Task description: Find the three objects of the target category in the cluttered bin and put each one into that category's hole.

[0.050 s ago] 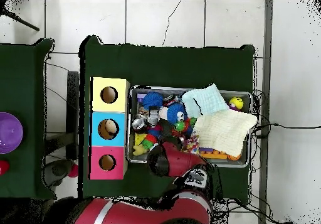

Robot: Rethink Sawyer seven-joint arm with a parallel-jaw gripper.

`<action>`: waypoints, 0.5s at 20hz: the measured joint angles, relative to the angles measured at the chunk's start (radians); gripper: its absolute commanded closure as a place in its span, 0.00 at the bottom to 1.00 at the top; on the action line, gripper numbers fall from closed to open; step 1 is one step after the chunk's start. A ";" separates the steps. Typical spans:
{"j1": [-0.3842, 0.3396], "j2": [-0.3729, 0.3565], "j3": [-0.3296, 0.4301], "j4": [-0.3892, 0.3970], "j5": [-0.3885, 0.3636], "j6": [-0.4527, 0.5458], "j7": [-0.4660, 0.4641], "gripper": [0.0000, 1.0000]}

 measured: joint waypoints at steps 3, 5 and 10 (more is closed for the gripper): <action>-0.026 0.004 0.001 -0.009 -0.001 0.000 0.000 1.00; -0.069 0.001 0.022 -0.009 -0.007 -0.005 0.000 1.00; -0.177 -0.033 0.089 0.015 -0.033 -0.014 0.000 1.00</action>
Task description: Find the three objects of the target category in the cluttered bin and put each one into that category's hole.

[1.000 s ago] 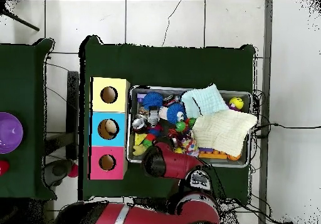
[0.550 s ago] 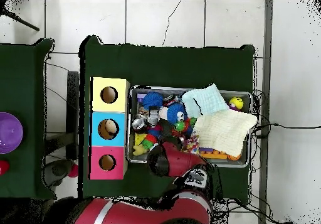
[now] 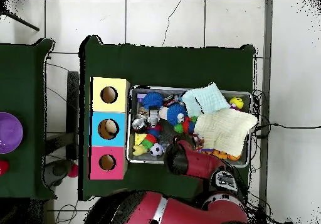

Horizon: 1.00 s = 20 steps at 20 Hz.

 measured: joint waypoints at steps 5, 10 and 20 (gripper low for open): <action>-0.079 -0.071 0.071 0.066 0.013 0.050 0.000 1.00; -0.240 -0.237 0.237 0.184 0.085 0.279 0.000 1.00; -0.493 -0.420 0.518 0.359 0.352 0.576 0.000 1.00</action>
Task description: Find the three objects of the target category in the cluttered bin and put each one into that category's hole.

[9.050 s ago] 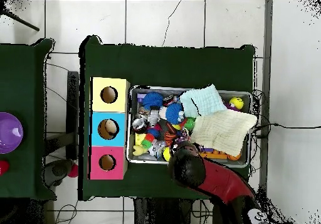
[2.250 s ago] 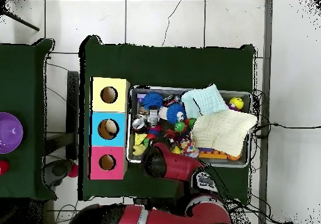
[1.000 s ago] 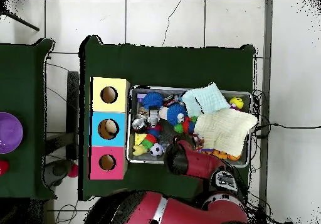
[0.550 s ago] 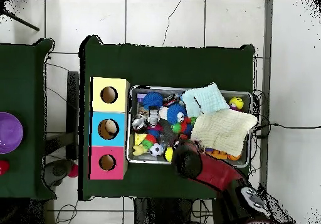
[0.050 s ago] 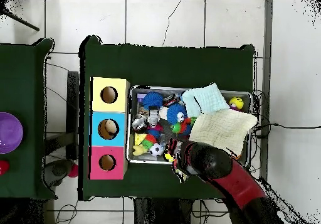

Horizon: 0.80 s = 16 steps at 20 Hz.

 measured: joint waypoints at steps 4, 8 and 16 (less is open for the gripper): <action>-0.065 -0.018 0.117 0.064 0.064 -0.014 0.000 1.00; -0.097 -0.020 0.212 0.113 0.089 -0.050 0.000 1.00; -0.091 -0.028 0.342 0.188 0.091 -0.159 0.002 1.00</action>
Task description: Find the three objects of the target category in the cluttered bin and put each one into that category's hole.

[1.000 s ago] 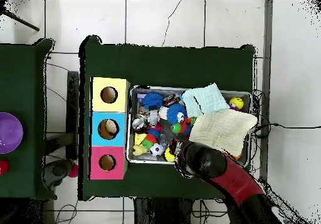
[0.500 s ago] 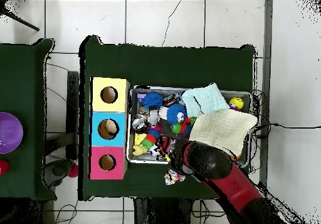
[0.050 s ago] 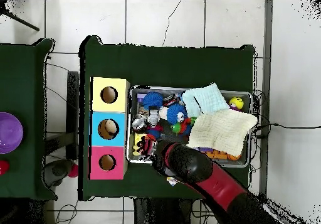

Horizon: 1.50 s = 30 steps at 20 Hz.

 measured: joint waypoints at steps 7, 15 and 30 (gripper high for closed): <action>0.044 -0.031 0.040 0.046 0.020 -0.033 0.022 1.00; 0.083 -0.067 0.046 0.052 0.041 -0.033 0.076 1.00; 0.112 -0.068 0.051 0.052 0.062 -0.034 0.099 1.00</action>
